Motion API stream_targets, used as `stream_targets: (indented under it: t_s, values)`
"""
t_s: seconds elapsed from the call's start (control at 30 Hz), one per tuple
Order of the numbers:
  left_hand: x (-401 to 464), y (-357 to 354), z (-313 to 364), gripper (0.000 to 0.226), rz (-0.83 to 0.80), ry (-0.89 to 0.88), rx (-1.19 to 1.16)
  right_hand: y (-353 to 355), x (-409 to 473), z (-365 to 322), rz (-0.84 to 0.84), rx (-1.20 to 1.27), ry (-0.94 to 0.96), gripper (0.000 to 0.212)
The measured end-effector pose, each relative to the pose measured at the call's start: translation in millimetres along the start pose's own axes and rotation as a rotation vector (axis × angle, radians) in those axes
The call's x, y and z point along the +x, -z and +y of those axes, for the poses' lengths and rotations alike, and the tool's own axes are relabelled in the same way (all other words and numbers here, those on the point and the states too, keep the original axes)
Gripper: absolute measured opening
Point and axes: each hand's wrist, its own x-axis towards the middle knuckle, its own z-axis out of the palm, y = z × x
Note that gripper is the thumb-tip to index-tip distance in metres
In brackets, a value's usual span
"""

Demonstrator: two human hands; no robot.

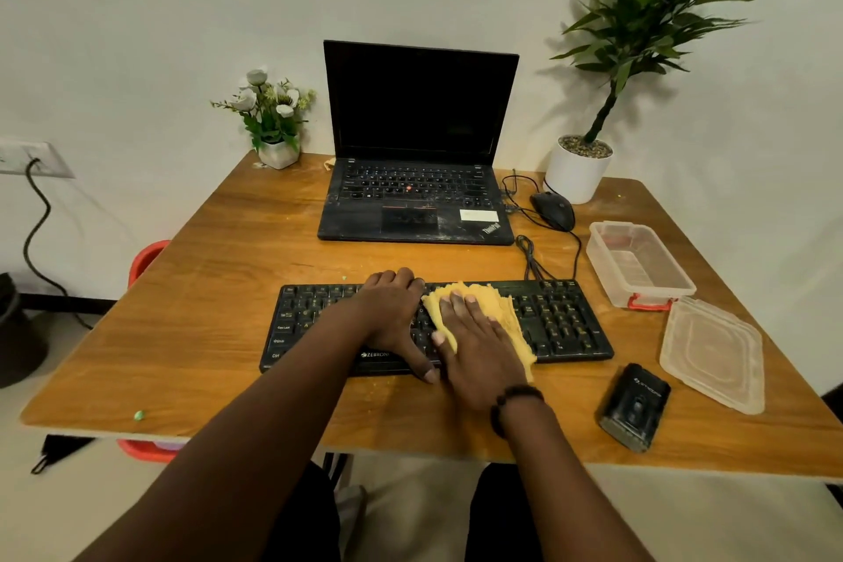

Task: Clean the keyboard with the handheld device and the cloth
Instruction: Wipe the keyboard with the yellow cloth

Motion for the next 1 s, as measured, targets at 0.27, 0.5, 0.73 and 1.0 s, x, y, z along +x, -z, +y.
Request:
stream_targets:
  t_s: [0.27,0.5,0.73,1.0]
  values:
    - [0.0,-5.5,-2.5,0.135,0.025,-0.009,-0.027,-5.4,5.4,-18.2,0.113,0.088,0.037,0.056]
    - [3.9,-12.2,12.6,0.14,0.047,-0.014,-0.051,6.5,20.2,10.7,0.153,0.074,-0.125,0.053]
    - [4.5,-7.9,13.1,0.14,0.029,-0.014,-0.036,24.8,-11.0,10.8,0.111,0.607,-0.042,0.043]
    - [-12.2,3.3,-8.0,0.147,-0.161,0.056,0.035,31.7,-5.6,23.3,0.607,0.813,-0.37,0.053]
